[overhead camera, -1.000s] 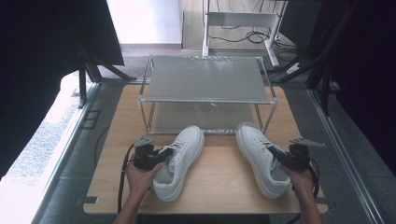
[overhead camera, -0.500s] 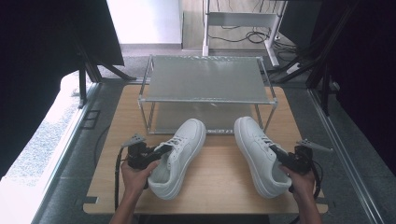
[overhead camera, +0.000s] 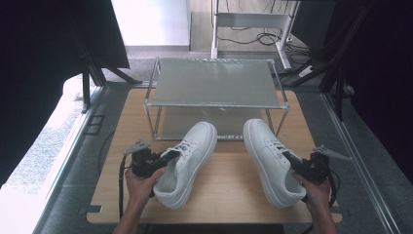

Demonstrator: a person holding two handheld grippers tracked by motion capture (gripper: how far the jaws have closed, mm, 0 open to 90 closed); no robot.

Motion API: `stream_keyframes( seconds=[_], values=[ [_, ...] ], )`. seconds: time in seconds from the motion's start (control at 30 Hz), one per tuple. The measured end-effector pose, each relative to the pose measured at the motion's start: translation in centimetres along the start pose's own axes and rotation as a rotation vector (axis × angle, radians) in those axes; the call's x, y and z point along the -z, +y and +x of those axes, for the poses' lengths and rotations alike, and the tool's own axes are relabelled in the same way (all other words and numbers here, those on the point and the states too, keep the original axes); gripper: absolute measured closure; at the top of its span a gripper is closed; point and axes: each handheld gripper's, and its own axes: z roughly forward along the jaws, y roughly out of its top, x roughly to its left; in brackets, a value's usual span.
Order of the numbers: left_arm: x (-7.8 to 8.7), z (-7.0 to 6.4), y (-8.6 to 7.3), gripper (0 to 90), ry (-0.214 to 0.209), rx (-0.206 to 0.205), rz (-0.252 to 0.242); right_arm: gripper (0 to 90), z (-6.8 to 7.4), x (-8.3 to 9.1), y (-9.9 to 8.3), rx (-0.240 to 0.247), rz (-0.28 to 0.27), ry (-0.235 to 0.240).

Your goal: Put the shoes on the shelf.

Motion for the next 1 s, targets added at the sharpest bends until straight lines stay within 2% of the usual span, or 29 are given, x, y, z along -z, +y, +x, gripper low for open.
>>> stream_keyframes(
  seconds=[0.17,0.33,0.6,0.77,1.0],
  values=[
    [0.4,-0.3,0.4,82.6,-0.012,-0.009,-0.021,85.8,0.3,0.2,0.2,0.011,-0.009,0.006],
    [0.7,-0.7,0.5,82.7,-0.014,-0.012,-0.047,85.7,0.6,0.3,0.4,0.006,-0.037,0.05],
    [1.1,-1.0,0.9,82.7,-0.031,-0.005,-0.072,85.7,1.3,0.8,0.8,0.009,-0.074,0.085],
    [1.7,-1.7,1.7,82.7,-0.06,-0.006,-0.092,85.7,2.0,1.0,1.5,0.023,-0.088,0.11],
    [2.5,-2.1,2.9,82.7,-0.07,-0.017,-0.123,85.7,2.6,1.1,2.6,0.042,-0.102,0.129]
  ],
)
